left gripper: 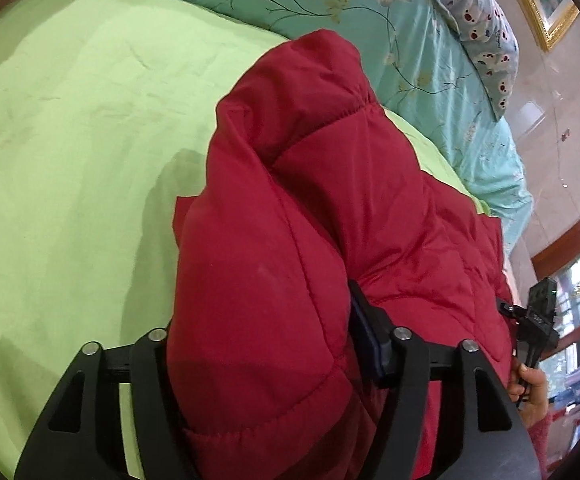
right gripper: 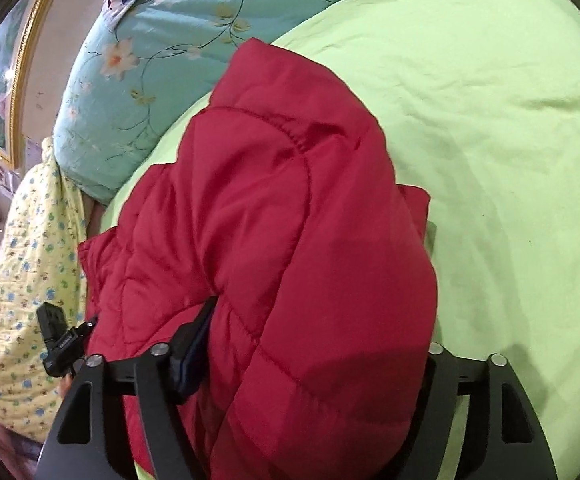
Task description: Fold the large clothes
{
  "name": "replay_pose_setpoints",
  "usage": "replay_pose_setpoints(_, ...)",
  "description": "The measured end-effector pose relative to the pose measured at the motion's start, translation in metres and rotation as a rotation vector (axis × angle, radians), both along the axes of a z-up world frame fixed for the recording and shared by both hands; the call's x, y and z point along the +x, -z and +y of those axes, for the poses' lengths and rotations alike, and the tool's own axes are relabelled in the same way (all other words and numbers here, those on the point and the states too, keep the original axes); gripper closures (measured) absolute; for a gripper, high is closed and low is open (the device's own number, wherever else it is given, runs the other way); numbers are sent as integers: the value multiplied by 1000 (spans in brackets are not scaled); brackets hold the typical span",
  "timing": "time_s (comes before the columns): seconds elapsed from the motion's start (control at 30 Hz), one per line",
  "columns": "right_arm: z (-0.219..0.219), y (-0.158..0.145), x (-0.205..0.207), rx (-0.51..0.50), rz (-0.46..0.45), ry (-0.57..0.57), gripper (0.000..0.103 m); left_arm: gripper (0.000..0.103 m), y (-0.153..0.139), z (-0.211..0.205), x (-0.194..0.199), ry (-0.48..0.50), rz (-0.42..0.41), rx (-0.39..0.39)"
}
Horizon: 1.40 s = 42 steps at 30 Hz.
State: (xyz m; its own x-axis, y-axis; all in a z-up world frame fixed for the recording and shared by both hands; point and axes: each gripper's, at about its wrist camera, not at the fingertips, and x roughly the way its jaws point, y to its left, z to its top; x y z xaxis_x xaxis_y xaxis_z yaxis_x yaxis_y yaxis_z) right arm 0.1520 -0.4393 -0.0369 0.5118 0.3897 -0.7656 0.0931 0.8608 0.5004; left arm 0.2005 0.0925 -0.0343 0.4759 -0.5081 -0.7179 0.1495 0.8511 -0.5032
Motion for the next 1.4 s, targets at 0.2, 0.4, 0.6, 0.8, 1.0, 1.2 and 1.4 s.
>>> replay_pose_setpoints(0.2,4,-1,-2,-55,-9,39,13,16,-8,5,-22,-124,-32,144)
replay_pose_setpoints(0.4,4,-6,-12,-114,-38,89,5,16,-36,5,-62,-218,-90,225)
replay_pose_setpoints(0.6,-2,-19,-29,-148,-86,172,3,16,-51,2,-98,-232,-125,208)
replay_pose_setpoints(0.8,1,-27,-36,-195,-119,197,3,16,-69,-45,-112,-101,-163,225)
replay_pose_setpoints(1.0,-2,-31,-42,-191,-138,209,3,16,-63,-90,-119,39,-152,278)
replay_pose_setpoints(1.2,-13,-44,-67,-182,-219,284,3,13,-39,-97,-114,43,-119,358)
replay_pose_setpoints(1.4,18,-73,-108,-240,-384,251,3,13,-38,-97,-118,40,-123,368)
